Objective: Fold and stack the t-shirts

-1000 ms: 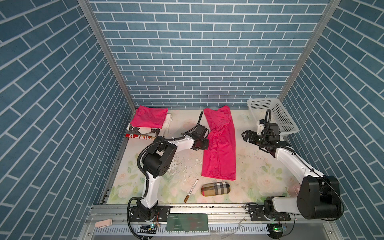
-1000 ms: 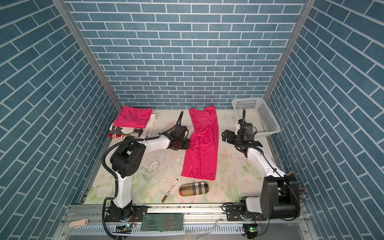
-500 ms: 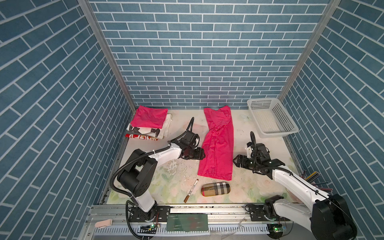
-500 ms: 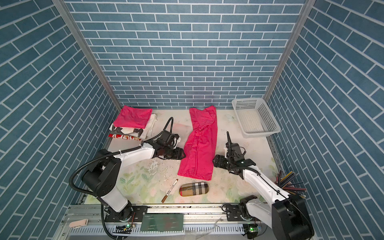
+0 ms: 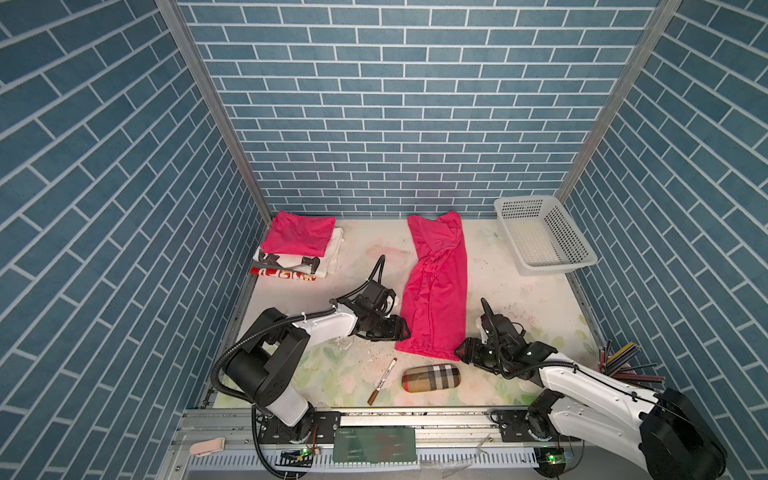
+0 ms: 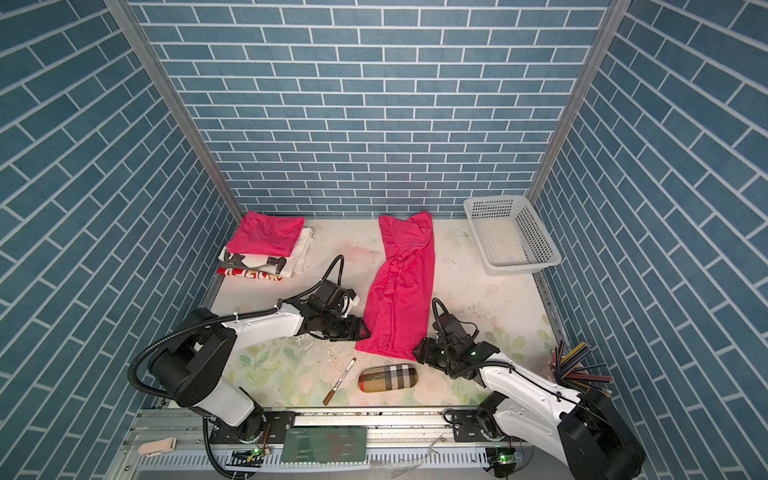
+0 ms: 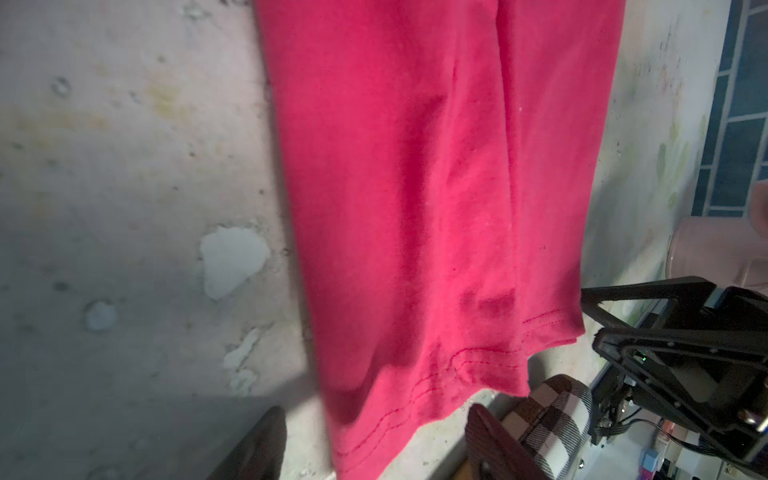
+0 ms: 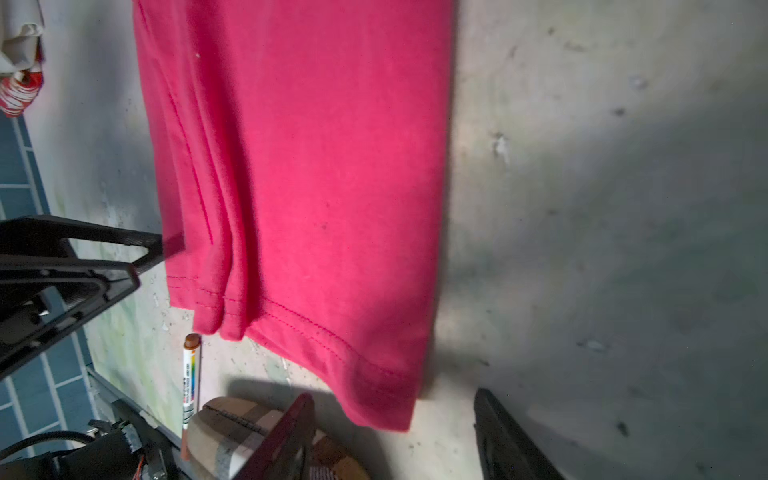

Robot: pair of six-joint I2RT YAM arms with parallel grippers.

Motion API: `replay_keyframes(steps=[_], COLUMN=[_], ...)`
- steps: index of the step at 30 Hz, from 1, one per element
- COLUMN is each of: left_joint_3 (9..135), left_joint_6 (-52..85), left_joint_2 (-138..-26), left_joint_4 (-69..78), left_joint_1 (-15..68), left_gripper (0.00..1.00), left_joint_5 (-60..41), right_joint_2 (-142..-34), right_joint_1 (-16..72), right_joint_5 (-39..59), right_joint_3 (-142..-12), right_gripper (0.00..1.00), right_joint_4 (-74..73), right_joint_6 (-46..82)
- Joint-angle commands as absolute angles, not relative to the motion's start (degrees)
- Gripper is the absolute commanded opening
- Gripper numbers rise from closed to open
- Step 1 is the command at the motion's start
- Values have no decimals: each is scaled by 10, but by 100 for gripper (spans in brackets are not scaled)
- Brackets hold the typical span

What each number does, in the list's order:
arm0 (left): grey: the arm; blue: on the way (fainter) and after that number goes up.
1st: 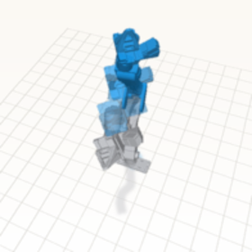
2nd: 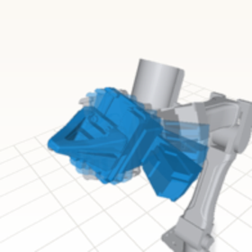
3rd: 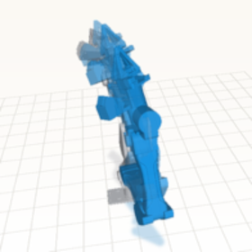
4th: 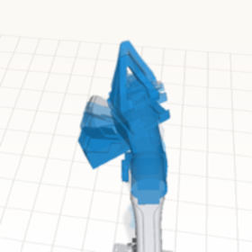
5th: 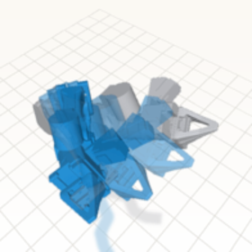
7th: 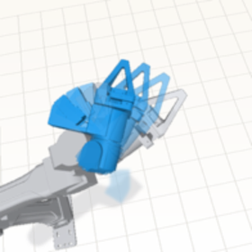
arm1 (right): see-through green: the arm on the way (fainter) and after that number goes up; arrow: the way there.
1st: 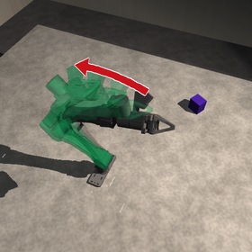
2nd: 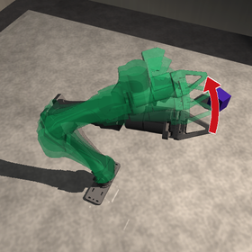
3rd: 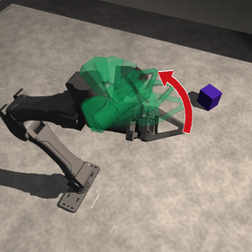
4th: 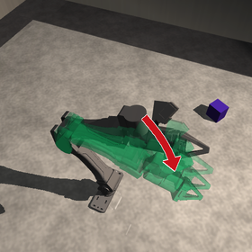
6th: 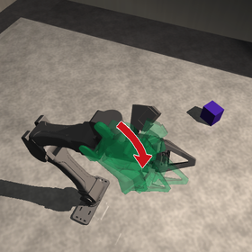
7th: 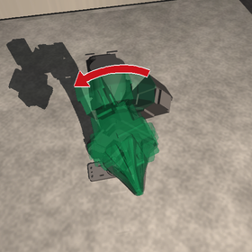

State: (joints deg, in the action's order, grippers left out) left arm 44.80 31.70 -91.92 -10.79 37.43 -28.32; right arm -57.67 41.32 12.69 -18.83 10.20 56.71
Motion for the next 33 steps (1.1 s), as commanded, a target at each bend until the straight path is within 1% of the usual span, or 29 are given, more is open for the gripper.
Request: replay_keyframes(steps=[1, 4, 7, 9, 11, 12, 13, 14, 15, 16, 19, 20, 21, 22, 23, 33], left_joint_3=[440, 443, 431, 418, 407, 402, 399, 397, 394, 393, 388, 388, 389, 392, 396, 467], left_joint_6=[317, 306, 310, 317, 325, 328, 332, 335, 337, 339, 346, 349, 353, 354, 357, 395], left_joint_2=[-947, -947, -935, -923, -920, -922, -926, -928, -930, -931, -934, -934, -935, -935, -933, -824], left_joint_4=[-168, -204, -214, -207, -189, -178, -170, -163, -156, -151, -126, -116, -107, -102, -100, -136], left_joint_1=[393, 393, 393, 393, 393, 393, 394, 394, 395, 395, 398, 401, 404, 409, 412, 414], left_gripper=[70, 66, 63, 59, 47, 36, 27, 21, 16, 16, 10, 7, 0, 0, 0, 0], left_joint_5=[-243, -196, -185, -182, -193, -203, -211, -216, -220, -220, -234, -241, -247, -249, -250, -276], right_joint_2=[-597, -604, -608, -608, -604, -603, -602, -603, -602, -602, -598, -597, -596, -594, -592, -517], right_joint_1=[431, 435, 435, 435, 435, 434, 435, 435, 435, 435, 435, 435, 435, 434, 434, 419], right_joint_5=[101, 97, 98, 93, 86, 83, 80, 78, 76, 74, 68, 66, 63, 60, 57, -43], right_joint_3=[-167, -155, -143, -143, -142, -141, -141, -143, -145, -148, -154, -154, -157, -159, -163, -321], right_gripper=[56, 48, 44, 40, 35, 31, 28, 24, 20, 17, 8, 6, 3, 0, 0, 0], right_joint_4=[82, 51, 25, 23, 22, 20, 19, 20, 21, 24, 31, 33, 35, 37, 42, 249], right_joint_6=[637, 652, 663, 664, 665, 666, 666, 666, 664, 662, 656, 654, 651, 648, 644, 545])
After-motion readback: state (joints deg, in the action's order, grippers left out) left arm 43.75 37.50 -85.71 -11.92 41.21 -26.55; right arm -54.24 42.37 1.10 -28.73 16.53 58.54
